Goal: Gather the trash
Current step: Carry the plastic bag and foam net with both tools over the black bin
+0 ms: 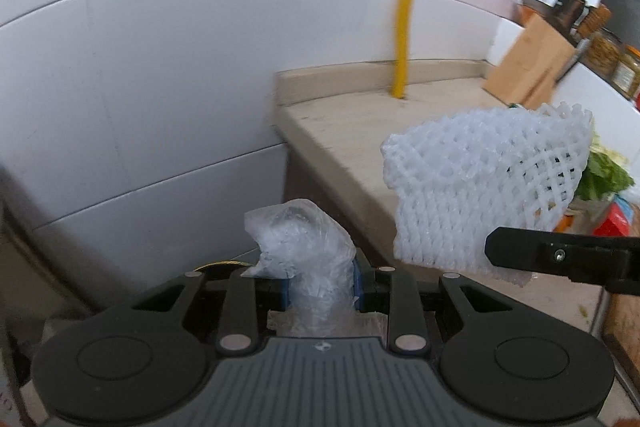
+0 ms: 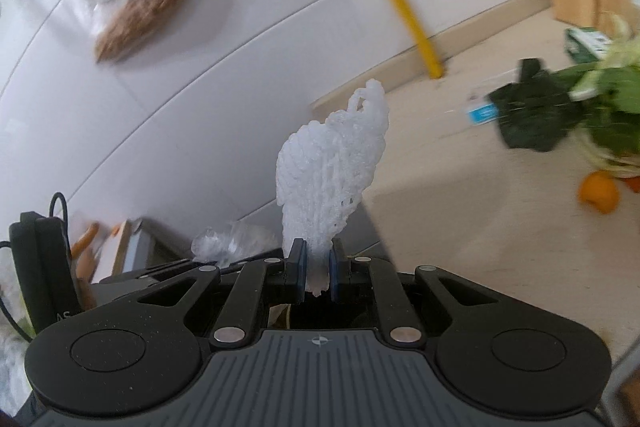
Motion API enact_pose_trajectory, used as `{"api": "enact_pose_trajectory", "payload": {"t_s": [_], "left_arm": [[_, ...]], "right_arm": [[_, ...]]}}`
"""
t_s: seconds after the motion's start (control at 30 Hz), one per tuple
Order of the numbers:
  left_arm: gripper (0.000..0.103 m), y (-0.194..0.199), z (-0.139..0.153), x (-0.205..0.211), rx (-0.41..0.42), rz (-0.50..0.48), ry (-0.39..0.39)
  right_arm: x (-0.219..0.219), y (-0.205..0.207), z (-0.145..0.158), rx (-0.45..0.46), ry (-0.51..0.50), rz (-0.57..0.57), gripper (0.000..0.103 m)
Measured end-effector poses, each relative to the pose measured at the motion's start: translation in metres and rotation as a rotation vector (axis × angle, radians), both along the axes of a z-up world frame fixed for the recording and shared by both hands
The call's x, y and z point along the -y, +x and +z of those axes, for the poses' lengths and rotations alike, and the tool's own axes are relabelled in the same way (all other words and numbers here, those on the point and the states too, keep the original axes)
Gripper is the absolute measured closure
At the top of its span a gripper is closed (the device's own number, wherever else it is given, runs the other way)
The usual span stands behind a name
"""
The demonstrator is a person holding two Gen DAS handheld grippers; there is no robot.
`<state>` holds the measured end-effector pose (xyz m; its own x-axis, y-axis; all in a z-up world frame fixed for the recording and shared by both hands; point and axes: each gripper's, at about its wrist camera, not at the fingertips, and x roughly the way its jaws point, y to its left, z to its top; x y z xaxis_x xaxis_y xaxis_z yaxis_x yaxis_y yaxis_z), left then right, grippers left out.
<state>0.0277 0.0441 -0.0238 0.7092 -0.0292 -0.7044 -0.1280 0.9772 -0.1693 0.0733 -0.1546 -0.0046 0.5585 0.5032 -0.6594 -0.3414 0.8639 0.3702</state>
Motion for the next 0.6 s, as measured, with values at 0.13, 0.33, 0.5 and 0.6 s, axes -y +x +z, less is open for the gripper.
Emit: {"api": "enact_pose_trajectory", "payload": {"t_s": [0.13,0.33,0.5,0.6], "left_arm": [[0.081,-0.006,-0.006,-0.014,-0.017,0.046,-0.003],[0.081,-0.007,-0.019,-0.028,-0.056,0.103,-0.012],[0.081,-0.004,-0.032,-0.035,-0.088,0.136,-0.015],[0.081,0.0,-0.04,-0.041,-0.11,0.155,-0.015]], "right_arm": [[-0.02,0.002,-0.009,-0.026,-0.015,0.063,0.088],[-0.044,0.007,-0.024,-0.072,-0.044,0.134,0.088],[-0.059,0.016,-0.036,-0.099,-0.075,0.173,0.088],[-0.069,0.023,-0.046,-0.119,-0.101,0.193,0.088]]}}
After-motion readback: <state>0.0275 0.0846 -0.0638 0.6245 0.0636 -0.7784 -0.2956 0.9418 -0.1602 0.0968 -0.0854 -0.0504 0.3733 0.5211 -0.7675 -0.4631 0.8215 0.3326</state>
